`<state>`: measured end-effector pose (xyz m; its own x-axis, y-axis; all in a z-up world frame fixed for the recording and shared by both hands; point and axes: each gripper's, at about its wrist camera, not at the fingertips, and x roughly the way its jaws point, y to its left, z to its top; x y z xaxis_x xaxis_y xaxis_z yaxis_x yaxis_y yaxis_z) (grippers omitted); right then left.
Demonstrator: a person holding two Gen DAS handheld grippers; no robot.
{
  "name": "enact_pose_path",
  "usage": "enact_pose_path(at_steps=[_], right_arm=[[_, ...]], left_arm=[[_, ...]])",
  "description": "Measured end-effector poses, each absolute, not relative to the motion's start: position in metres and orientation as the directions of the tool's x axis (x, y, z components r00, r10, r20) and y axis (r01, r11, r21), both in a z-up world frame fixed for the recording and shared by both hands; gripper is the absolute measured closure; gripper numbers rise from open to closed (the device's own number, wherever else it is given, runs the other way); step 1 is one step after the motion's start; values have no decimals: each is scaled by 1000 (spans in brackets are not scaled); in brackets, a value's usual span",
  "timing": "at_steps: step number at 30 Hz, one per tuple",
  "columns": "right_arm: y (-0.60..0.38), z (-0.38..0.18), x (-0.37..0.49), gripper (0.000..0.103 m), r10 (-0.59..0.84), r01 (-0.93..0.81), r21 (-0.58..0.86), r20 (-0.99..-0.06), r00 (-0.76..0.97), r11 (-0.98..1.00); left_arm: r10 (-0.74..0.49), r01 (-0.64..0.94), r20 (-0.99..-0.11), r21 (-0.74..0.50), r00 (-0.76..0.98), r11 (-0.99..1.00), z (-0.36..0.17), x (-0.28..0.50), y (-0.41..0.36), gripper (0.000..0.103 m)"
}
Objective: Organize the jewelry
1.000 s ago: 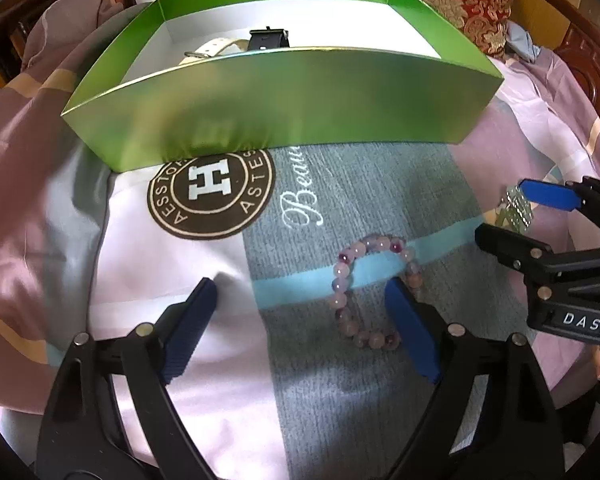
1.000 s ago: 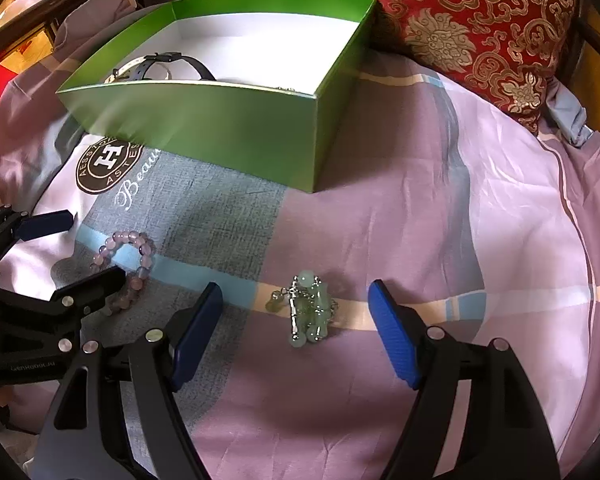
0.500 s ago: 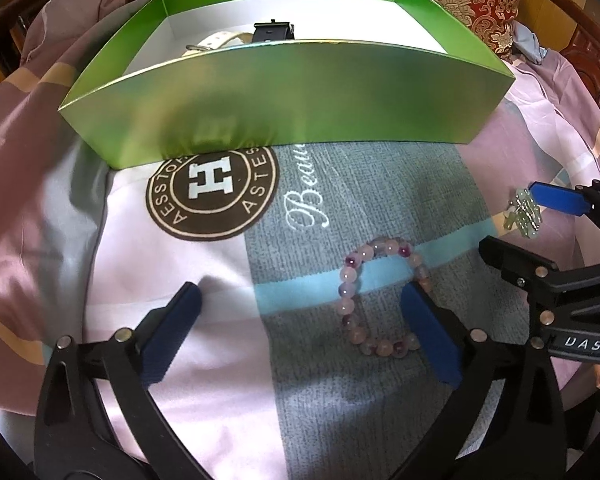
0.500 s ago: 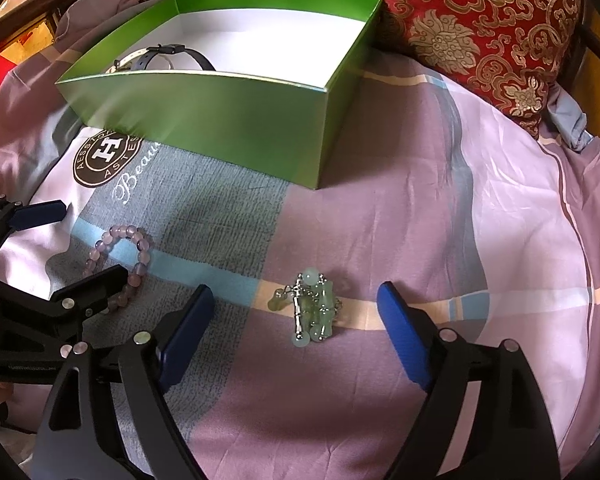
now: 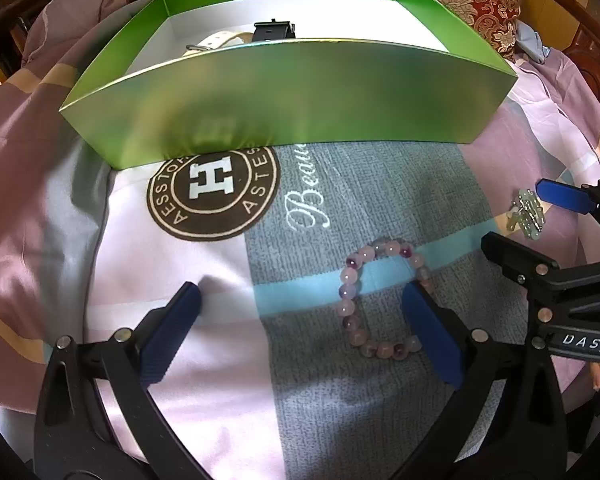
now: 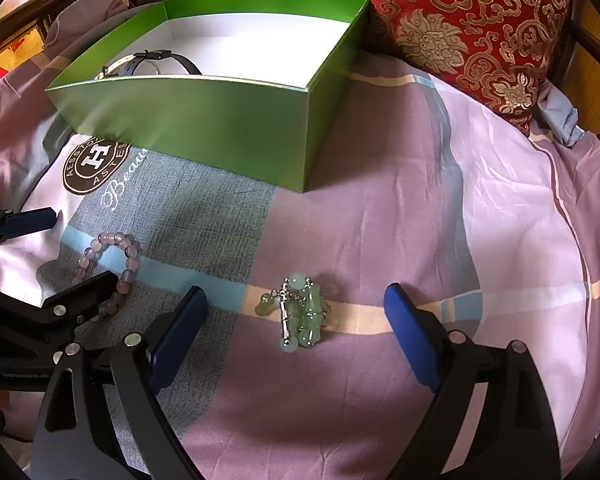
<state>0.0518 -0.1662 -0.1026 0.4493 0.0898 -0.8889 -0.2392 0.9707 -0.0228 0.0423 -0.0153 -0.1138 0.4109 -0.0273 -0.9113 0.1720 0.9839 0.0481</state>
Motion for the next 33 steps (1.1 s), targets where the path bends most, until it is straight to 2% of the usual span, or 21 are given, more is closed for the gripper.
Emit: enact_pose_path(at_steps=[10,14,33], right_arm=[[-166,-102,45,13,85,-237,-29,-886,457,971],[-165,-101,43,17,88,-248,-32,-884,460,968],[-166,-101,44,17,91,-252,-31,-885,457,967]], left_arm=[[-29,177,-911,48,412,983,-114,42,-15,2],[-30,179,-911,48,412,983,-114,43,-15,2],[-29,177,-907,51,420,983,-114,43,-12,2]])
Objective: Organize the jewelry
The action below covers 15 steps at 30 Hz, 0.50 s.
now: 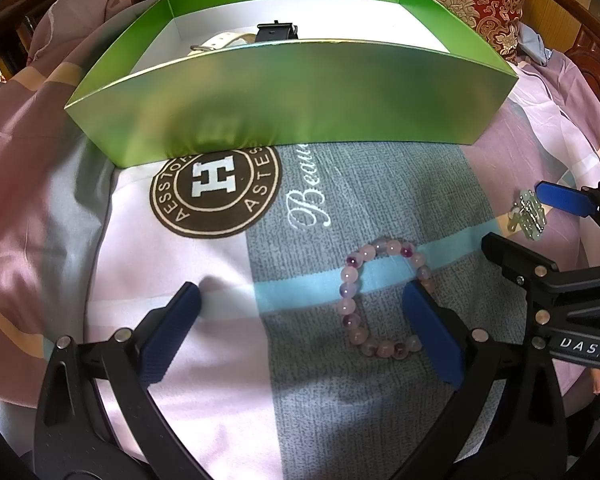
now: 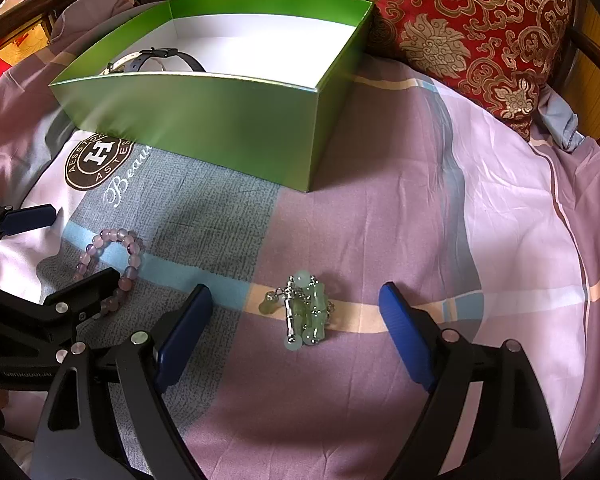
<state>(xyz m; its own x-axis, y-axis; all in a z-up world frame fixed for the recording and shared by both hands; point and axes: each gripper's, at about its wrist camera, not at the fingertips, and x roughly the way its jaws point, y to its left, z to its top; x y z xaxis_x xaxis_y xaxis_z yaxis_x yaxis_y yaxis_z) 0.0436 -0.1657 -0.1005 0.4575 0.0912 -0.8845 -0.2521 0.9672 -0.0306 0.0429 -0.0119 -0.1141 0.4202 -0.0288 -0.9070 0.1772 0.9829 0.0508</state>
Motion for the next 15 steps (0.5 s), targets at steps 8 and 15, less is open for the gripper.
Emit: enact_pose_path(at_steps=[8,15], right_arm=[[-166,-101,44,17,92,-254,-31,-885,457,967],[-166,-101,44,17,94,-259,-31,-885,456,966]], left_arm=[[-30,180,-908,50,419,982,-114,43,-12,2],[-32,185,-907,51,419,981,-114,44,-12,2]])
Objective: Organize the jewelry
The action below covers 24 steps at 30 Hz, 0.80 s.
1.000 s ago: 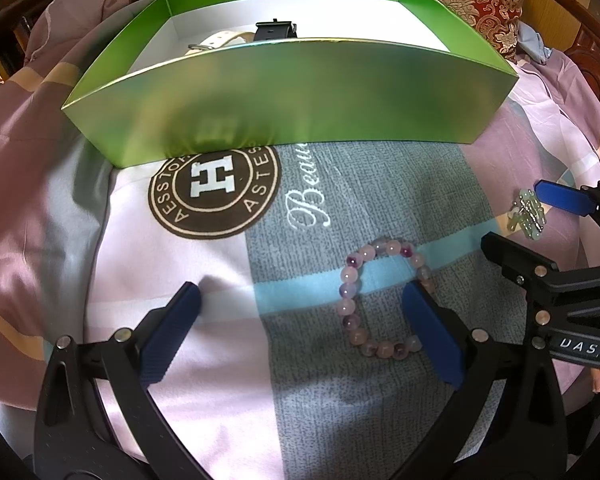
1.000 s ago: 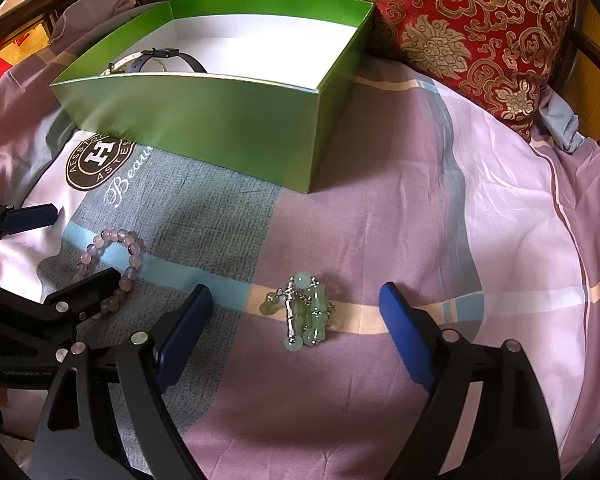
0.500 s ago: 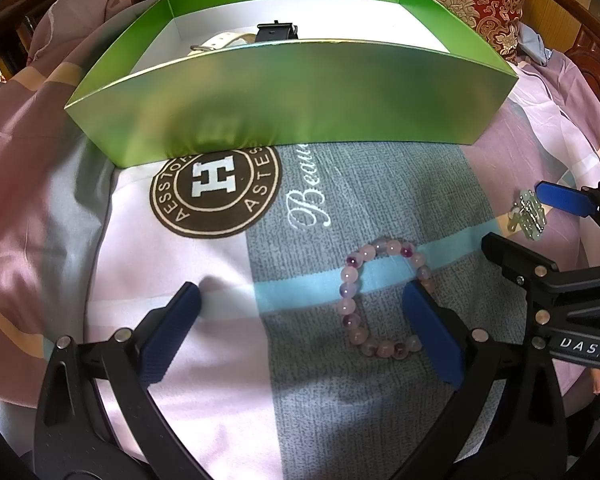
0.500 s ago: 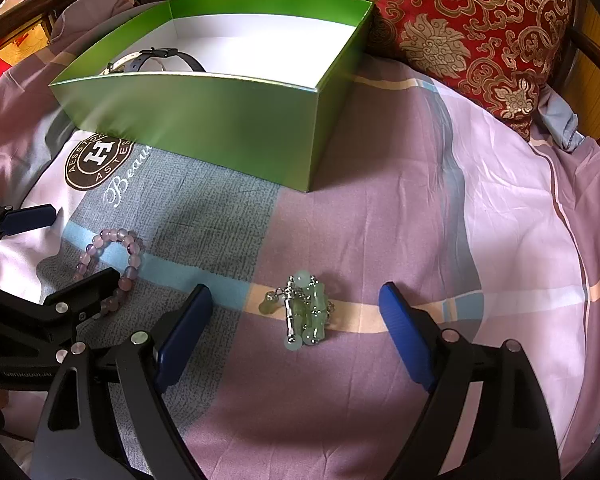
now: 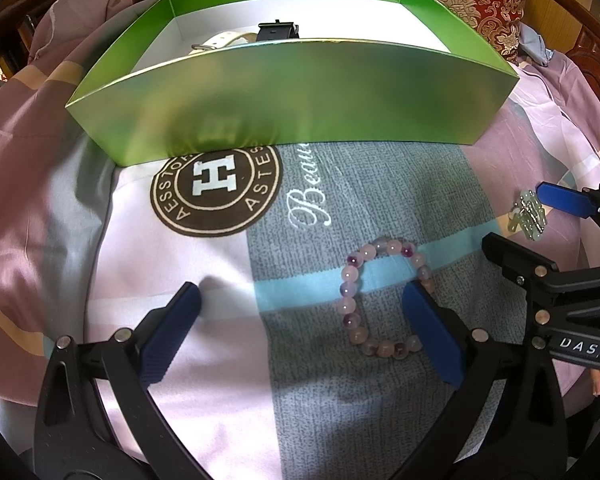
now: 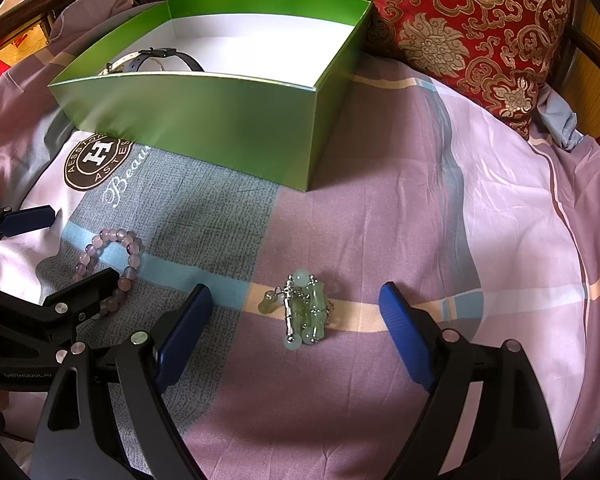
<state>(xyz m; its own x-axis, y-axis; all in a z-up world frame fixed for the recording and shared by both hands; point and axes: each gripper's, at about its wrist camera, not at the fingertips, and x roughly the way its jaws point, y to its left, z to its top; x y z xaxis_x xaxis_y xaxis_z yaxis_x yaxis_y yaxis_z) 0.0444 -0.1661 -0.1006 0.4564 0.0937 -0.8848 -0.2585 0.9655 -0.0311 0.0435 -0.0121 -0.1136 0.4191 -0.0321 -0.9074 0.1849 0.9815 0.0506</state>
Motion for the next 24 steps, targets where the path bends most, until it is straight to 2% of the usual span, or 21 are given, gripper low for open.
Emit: enact_pose_path(at_steps=[13,24], right_arm=[[-166,-100,43,17,93,-261,-34,-884,458,965],[-166,-100,42,18,94,-264,-34,-885,456,964]], left_arm=[[-34,190,-905,52,424,980,-113,42,-13,4],[-44,219,-898,60,439,974,-106,35,-19,22]])
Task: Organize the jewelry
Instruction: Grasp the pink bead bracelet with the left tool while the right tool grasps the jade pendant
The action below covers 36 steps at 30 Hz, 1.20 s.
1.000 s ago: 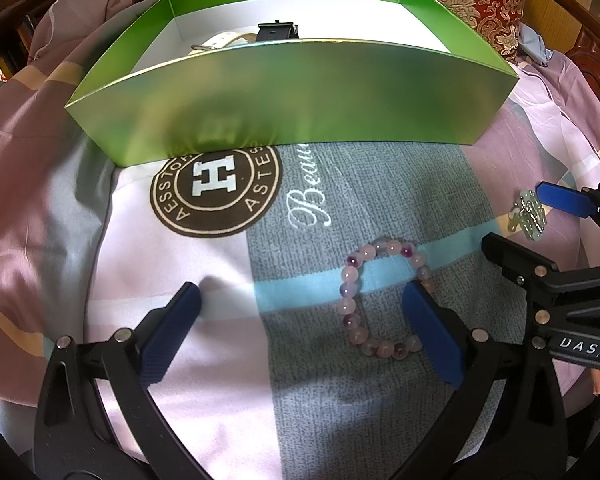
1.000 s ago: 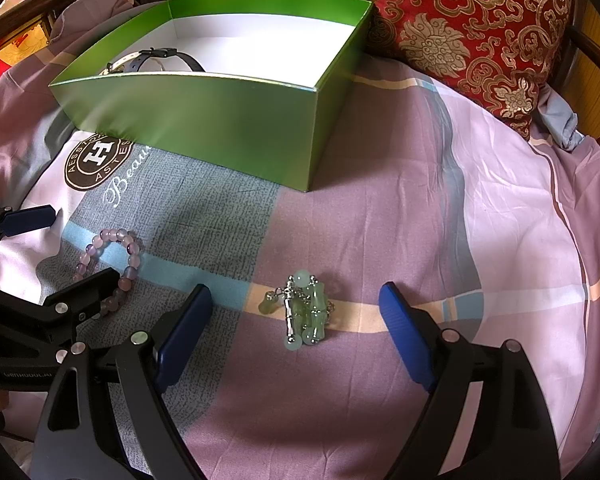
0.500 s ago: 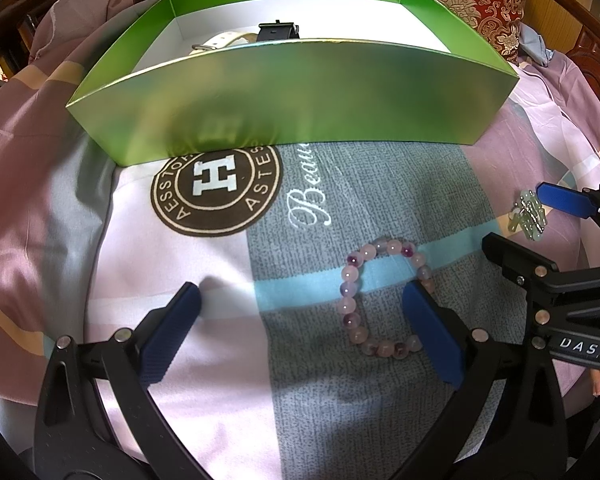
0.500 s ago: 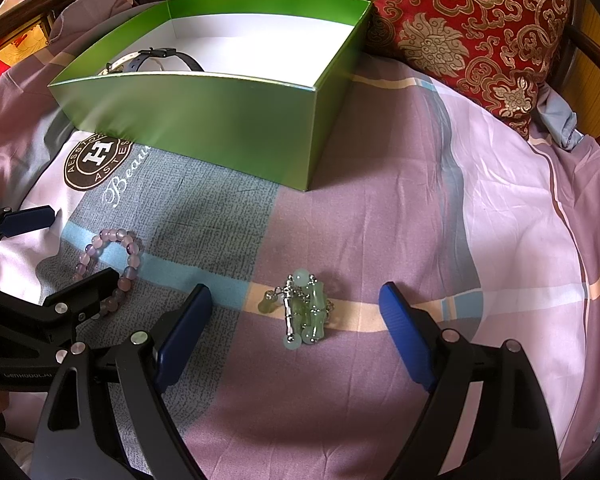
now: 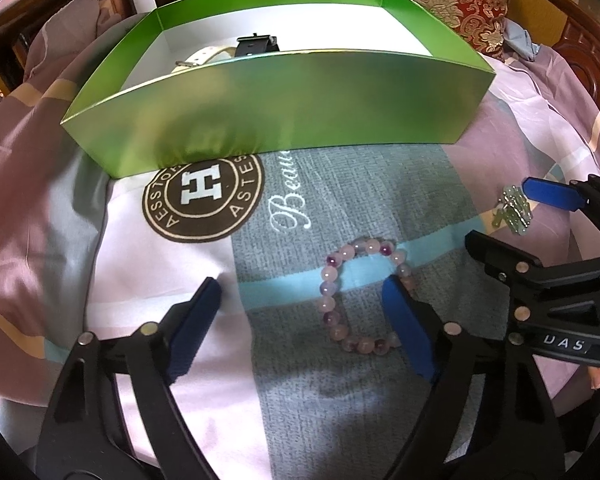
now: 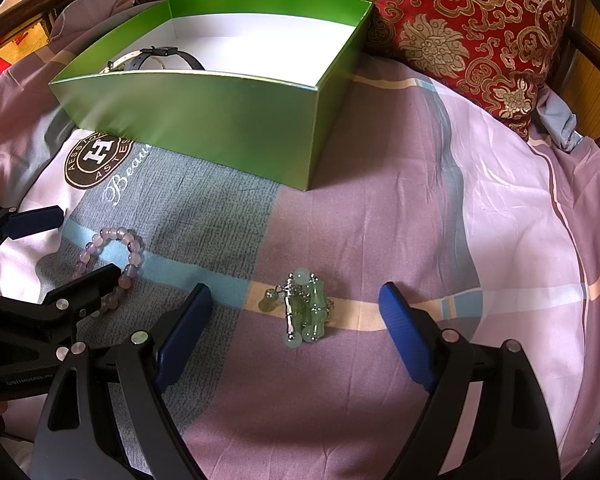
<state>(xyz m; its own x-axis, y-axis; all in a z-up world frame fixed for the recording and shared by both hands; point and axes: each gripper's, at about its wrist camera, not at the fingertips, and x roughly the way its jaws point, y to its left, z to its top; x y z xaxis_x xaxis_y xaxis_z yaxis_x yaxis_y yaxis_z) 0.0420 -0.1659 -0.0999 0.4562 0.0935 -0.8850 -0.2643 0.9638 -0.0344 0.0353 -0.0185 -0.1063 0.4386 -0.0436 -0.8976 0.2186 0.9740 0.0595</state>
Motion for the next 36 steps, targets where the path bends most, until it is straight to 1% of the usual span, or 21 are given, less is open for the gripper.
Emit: enact_pose_path(at_steps=[4,5,6,7,8,9,10,12,13,14,15,17,19,24,36], right_arm=[[-165,-100,41,23,103,-275,-29,-885,455,961],[-165,-100,42,25,106,-279,-29,-885,454,960],[-165,-100,41,29,110,-283,-26,-884,454,959],[-164,-99,40,32,115,-287,-23,-884,454,958],[-164,-99,39,37,121,-293,-20,-882,455,956],[-163,-99,37,42,125,-296,-17,-881,456,955],[-164,-99,37,45,131,-299,-13,-880,457,954],[-165,-97,36,59,139,-297,-4,-877,460,955],[-167,-96,36,62,141,-293,0,-876,461,956],[-168,-96,36,68,143,-289,4,-876,461,957],[-170,-95,36,73,145,-284,10,-876,460,959],[-174,-94,37,77,153,-273,25,-876,457,962],[-175,-94,37,78,159,-269,35,-876,455,963],[-175,-92,35,80,165,-272,39,-873,459,962],[-175,-92,35,80,164,-264,42,-874,457,964]], left_arm=[[-50,237,-896,62,441,970,-104,33,-20,31],[-55,244,-896,61,440,968,-103,31,-21,36],[-56,248,-896,62,441,967,-102,30,-23,47],[-67,260,-895,55,440,964,-101,29,-24,53],[-81,273,-896,46,437,961,-99,29,-25,65],[-83,280,-896,47,436,959,-99,29,-27,72],[-86,290,-897,48,433,956,-98,28,-28,75],[-88,298,-898,49,430,953,-97,28,-31,85],[-90,298,-900,46,427,954,-97,28,-30,88],[-90,294,-901,43,425,955,-97,29,-28,93],[-91,286,-902,37,421,958,-96,30,-26,95],[-108,268,-907,5,407,963,-95,31,-19,96],[-107,254,-908,-1,404,967,-95,33,-18,96],[-66,216,-899,32,433,976,-87,32,-8,96],[-43,159,-888,34,458,987,-73,34,12,96]])
